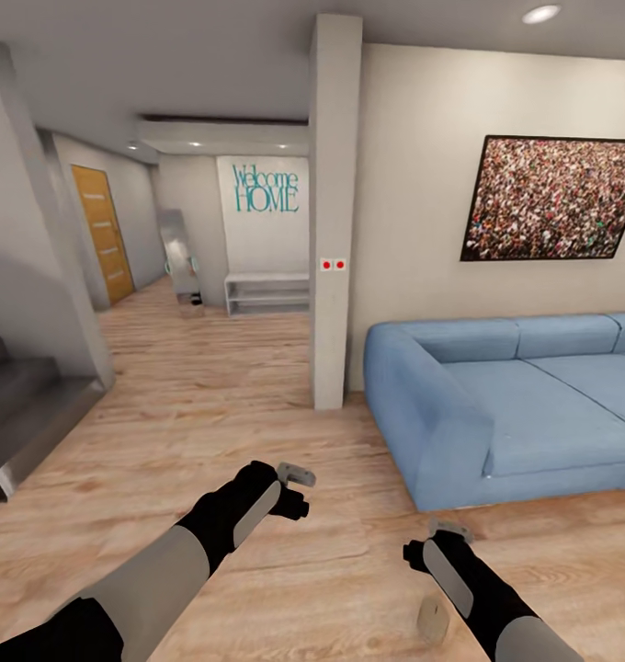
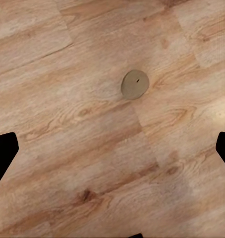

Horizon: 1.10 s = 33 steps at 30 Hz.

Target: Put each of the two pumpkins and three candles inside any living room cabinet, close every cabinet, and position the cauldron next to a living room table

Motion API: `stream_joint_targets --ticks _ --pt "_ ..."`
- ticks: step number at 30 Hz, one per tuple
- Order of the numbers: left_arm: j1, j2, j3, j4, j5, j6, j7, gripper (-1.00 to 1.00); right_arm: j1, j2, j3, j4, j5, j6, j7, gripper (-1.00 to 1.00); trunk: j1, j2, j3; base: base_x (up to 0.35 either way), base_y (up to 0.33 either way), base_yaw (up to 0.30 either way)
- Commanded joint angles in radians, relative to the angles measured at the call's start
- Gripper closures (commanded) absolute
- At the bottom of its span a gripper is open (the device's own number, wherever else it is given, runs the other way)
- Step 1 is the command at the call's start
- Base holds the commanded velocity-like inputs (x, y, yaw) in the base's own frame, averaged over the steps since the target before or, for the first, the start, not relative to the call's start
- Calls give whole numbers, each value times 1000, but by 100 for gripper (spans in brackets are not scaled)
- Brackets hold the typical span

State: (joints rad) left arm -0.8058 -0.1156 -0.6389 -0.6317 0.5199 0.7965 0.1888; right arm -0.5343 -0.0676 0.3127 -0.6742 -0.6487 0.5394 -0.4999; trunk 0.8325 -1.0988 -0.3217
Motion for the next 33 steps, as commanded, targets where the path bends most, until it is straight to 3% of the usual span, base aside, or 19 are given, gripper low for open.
stream_joint_targets --ticks 1,18,33 --pt "-1 1 -4 -1 11 3 9 -100 -1 -1 7 0 -10 2 -9 -100 1 -1 -3 329 0 -91" --pt "-1 1 -4 -2 11 1 5 -100 -1 0 10 11 -9 1 -9 -100 1 -1 -30 332 0 -88" --pt "0 2 -1 -34 12 13 2 -100 -1 -1 9 12 -9 0 -9 -100 1 -1 -33 264 0 -11"
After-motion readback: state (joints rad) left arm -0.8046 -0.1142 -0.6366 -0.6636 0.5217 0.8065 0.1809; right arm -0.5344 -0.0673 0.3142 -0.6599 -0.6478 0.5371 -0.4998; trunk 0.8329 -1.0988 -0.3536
